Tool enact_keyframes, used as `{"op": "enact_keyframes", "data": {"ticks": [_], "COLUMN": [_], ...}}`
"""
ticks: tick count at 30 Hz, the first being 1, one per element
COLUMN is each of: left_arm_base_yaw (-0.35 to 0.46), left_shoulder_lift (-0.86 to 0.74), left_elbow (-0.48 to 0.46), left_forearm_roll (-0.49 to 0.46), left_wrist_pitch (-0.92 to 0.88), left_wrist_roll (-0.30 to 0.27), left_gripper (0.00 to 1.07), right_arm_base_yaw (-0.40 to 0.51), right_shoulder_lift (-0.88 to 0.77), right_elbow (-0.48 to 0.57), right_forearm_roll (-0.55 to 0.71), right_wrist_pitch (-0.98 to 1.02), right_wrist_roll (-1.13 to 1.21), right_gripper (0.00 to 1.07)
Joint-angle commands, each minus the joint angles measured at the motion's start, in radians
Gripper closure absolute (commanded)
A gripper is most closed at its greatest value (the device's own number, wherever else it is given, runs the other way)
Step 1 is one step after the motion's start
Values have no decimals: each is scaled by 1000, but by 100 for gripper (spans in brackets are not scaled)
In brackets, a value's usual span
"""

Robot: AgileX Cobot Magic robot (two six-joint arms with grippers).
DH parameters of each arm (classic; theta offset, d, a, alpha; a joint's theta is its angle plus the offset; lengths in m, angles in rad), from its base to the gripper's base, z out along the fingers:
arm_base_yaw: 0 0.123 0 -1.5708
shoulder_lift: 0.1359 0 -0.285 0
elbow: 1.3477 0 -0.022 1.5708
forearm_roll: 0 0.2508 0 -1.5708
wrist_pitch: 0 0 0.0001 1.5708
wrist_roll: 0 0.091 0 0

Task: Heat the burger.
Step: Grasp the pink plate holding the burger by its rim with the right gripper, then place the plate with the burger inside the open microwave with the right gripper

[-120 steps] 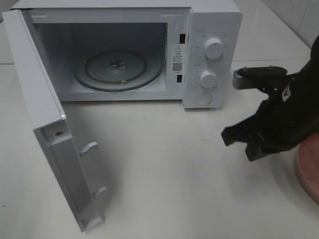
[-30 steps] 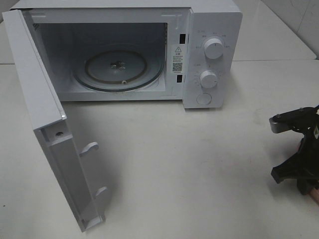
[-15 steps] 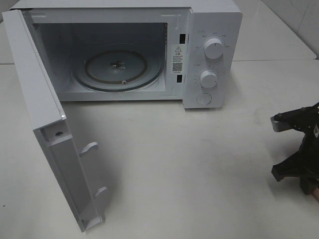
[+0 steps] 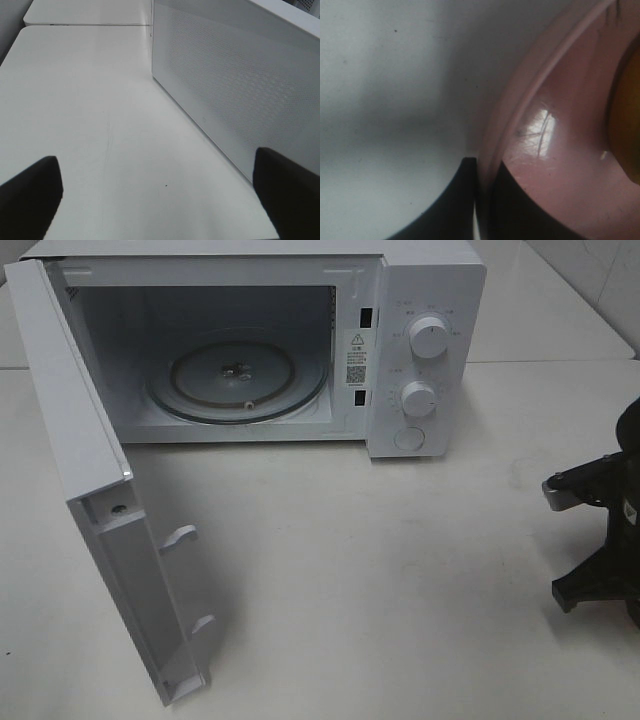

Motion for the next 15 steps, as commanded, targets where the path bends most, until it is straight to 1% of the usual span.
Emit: {"op": "enact_keyframes", "data": {"ticks": [1, 5, 7, 9, 15], "left_arm_base_yaw": [4, 4, 4, 4, 4], "left_shoulder_lift": [-8, -8, -8, -8, -8], "left_elbow": [4, 4, 4, 4, 4], "left_forearm_roll": [-2, -2, -2, -2, -2], "left_wrist_pitch": [-3, -3, -3, -3, -3], "left_wrist_roll": [-4, -4, -4, -4, -4], "left_gripper": [9, 9, 9, 9, 9], "right_arm_base_yaw": [18, 38, 57, 63, 72], "right_shoulder_lift": [3, 3, 2, -2, -65], "right_elbow": [-1, -1, -2, -6, -16], "right_forearm_roll": [-23, -29, -67, -77, -121], "right_wrist_pitch": [40, 57, 81, 92, 153], "right_wrist_roll": [35, 39, 71, 81, 105], "right_gripper": [107, 107, 107, 107, 107]}}
